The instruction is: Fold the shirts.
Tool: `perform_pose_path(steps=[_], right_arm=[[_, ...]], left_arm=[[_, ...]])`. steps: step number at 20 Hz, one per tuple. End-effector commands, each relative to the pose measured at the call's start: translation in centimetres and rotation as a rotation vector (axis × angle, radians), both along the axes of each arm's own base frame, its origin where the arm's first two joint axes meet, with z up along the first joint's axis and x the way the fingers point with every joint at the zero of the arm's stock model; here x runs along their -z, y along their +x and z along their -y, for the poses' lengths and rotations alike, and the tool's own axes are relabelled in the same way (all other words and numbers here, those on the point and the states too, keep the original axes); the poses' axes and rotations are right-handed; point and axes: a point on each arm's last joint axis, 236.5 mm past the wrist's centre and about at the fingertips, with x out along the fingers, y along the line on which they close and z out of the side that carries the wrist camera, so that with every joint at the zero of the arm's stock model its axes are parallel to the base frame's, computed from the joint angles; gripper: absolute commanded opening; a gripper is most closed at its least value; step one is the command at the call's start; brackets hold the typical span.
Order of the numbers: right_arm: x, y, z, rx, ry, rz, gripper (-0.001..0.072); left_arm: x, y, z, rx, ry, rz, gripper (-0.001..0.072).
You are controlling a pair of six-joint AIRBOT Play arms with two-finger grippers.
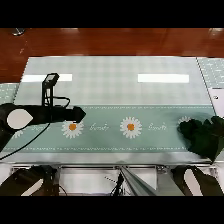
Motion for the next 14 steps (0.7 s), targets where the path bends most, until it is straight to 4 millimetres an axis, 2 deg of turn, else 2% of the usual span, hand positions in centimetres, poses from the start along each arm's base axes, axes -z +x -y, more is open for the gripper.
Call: perform_pose_path(steps=[1, 7, 8, 11, 12, 14], right_arm=[[2.8, -1.2, 1.4, 0.002, -0.004, -0.147, 0.0622], [6.6, 0.0, 1.6, -0.033, 0.049, -0.224, 0.0614], [7.0, 0.5, 1.6, -0.038, 0.051, -0.213, 0.055], [7.2, 2.3, 2.1, -0.062, 0.033, -0.149, 0.0083], [7.0, 3.0, 2.2, -0.066, 0.027, -0.124, 0.0024], [5.5, 5.3, 1.9, -0.08, 0.054, -0.053, 0.0023]], left_arm=[[1.0, -1.1, 0.1, -0.002, -0.015, -0.029, 0.0702], [1.0, -1.0, 0.1, -0.004, -0.016, -0.025, 0.0703], [1.0, -1.0, 0.1, -0.004, -0.016, -0.026, 0.0703], [1.2, -1.0, 0.3, -0.063, -0.045, -0.066, 0.0702], [1.3, -1.0, 0.2, -0.062, -0.04, -0.07, 0.0702], [1.7, -0.7, -0.2, -0.061, -0.021, -0.064, 0.0702]])
